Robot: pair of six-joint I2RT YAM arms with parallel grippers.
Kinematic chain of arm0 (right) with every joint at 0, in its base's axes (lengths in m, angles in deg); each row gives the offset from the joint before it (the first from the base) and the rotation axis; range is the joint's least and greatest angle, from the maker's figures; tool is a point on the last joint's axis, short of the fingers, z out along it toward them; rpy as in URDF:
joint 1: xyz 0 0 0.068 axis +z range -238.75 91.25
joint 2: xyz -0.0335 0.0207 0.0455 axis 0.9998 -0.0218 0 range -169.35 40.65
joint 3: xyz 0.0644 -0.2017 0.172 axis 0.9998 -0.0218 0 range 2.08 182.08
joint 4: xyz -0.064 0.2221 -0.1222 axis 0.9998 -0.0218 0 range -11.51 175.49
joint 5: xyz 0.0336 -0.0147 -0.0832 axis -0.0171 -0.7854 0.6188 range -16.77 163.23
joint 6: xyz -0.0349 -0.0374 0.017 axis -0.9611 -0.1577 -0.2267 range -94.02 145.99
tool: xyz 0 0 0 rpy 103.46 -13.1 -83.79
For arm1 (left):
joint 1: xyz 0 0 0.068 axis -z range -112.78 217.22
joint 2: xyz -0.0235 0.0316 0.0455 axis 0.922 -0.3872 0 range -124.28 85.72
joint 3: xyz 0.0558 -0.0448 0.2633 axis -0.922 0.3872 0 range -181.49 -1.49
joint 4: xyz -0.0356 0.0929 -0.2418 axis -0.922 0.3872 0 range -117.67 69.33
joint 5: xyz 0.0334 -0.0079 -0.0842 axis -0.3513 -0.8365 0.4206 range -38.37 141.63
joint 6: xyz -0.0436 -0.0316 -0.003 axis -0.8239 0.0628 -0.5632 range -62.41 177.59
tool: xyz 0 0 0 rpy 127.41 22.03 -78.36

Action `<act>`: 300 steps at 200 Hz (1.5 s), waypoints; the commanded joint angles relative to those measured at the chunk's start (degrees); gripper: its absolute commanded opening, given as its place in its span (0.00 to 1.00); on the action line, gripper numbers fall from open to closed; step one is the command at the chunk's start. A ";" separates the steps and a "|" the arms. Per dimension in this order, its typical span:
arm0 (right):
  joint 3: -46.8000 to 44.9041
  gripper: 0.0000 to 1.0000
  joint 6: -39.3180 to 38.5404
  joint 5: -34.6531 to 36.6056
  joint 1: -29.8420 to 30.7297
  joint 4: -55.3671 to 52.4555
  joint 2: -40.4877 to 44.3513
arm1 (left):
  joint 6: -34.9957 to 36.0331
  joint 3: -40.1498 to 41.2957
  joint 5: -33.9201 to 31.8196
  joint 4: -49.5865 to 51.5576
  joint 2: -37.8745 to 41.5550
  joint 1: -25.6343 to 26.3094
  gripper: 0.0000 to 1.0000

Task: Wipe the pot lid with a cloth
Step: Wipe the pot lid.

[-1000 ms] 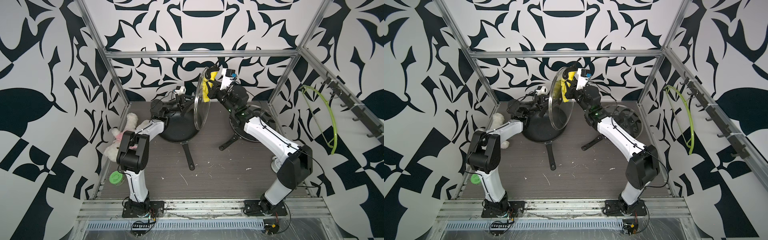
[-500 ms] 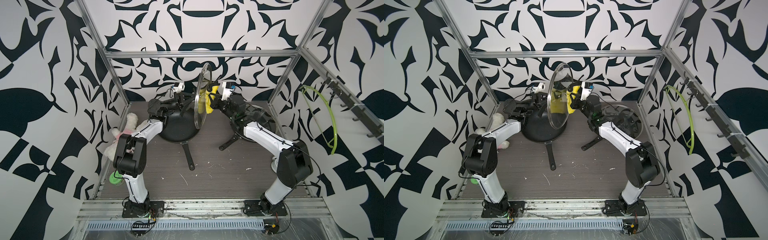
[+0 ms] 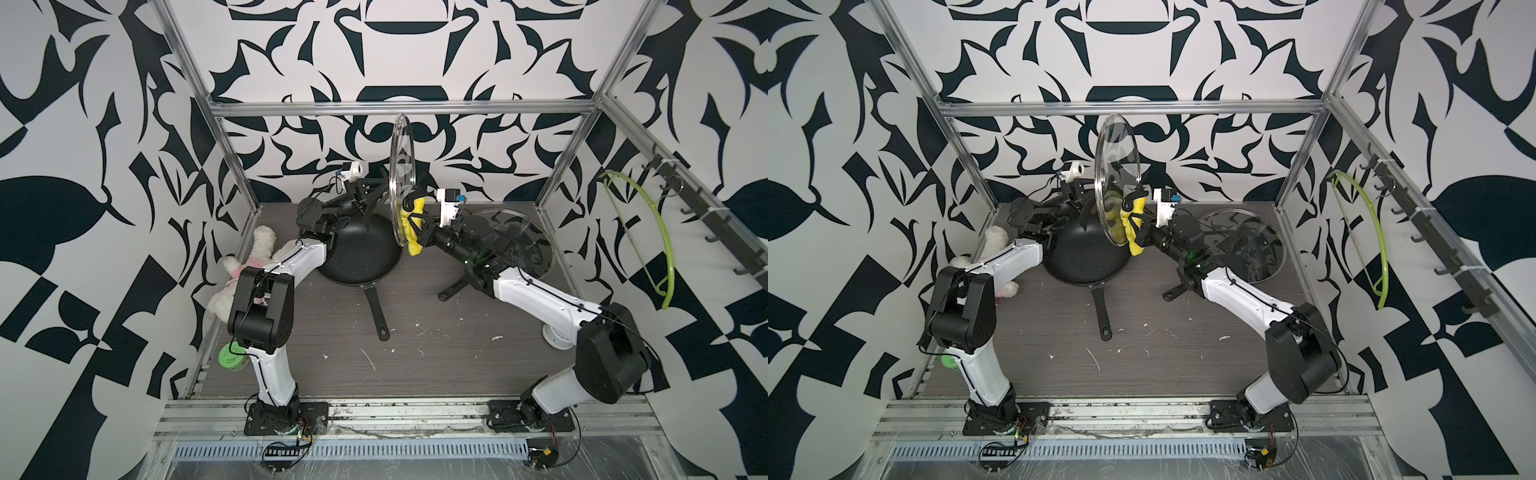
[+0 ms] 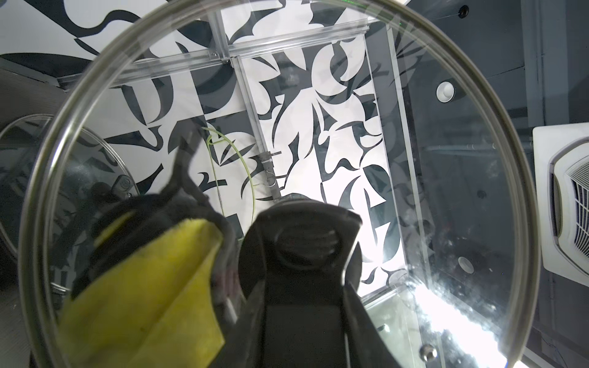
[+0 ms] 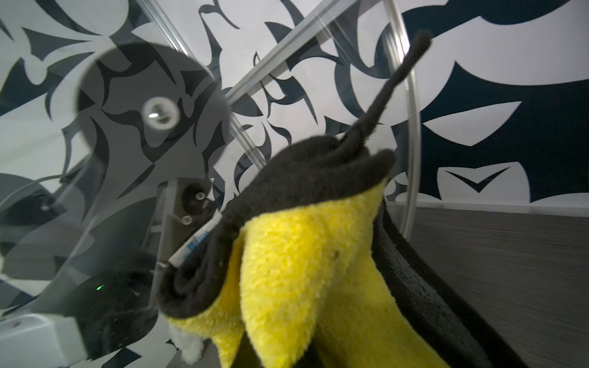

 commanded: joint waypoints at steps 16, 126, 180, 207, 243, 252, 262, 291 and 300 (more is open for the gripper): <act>1.76 0.00 -2.58 -9.13 4.86 1.99 4.88 | 1.68 -3.09 -5.05 -8.01 -0.12 0.47 0.00; 13.17 0.00 -10.78 -3.87 6.49 4.09 5.70 | 4.62 -2.55 0.38 -8.03 -0.68 0.56 0.00; 25.05 0.00 -13.36 4.70 3.94 -1.51 -2.05 | 5.69 -1.71 4.52 -8.03 1.02 0.64 0.00; 29.47 0.00 -12.09 6.52 1.10 -2.59 -7.22 | 5.43 -1.28 4.52 -8.03 2.30 0.91 0.00; 31.97 0.00 -9.55 4.28 -2.04 -5.87 -12.20 | 4.65 -1.57 4.35 -7.99 3.81 1.00 0.00; 31.11 0.00 -9.20 4.83 -2.57 -6.23 -12.55 | 4.38 -1.84 4.68 -8.05 4.20 1.00 0.00; 29.51 0.00 -8.19 4.49 -3.35 -5.41 -12.84 | 4.26 -1.97 4.85 -8.05 4.56 1.00 0.00; 23.89 0.00 -6.02 4.31 -4.19 -3.31 -12.61 | 3.80 -2.57 4.79 -7.96 4.96 1.00 0.00; 22.05 0.00 -5.55 4.33 -4.31 -2.89 -12.27 | 3.77 -2.91 4.67 -8.01 4.91 1.00 0.00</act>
